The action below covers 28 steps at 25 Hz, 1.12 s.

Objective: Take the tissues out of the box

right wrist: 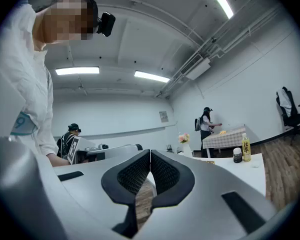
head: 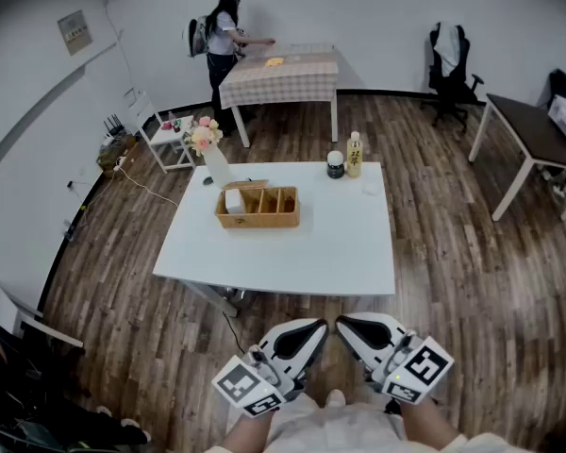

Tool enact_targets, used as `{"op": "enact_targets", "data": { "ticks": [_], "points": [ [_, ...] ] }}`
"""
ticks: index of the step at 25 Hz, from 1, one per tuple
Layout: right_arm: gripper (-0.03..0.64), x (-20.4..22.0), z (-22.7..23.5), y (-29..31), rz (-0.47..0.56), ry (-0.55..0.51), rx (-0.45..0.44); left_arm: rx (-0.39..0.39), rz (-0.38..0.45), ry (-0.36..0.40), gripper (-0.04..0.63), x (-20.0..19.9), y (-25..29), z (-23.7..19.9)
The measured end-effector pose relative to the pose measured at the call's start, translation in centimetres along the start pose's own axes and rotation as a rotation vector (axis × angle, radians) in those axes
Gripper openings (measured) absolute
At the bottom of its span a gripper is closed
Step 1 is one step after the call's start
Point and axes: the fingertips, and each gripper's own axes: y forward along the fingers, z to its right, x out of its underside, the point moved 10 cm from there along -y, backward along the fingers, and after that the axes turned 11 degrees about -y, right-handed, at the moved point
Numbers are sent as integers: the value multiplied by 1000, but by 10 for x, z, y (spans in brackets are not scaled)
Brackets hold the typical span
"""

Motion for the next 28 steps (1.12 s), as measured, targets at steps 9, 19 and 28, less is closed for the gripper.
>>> {"op": "enact_targets", "data": {
  "ticks": [9,19,28],
  "points": [
    [34,1,0,-1,-4,2,-3,-4,1,-1,0,1,1,1],
    [37,1,0,-1,50,27,-4,-9,-3,-4,1,2,-1,1],
    [38,6,-3,12,13,31,-59,-25,0,4,0,1,-7,-1]
  ]
}}
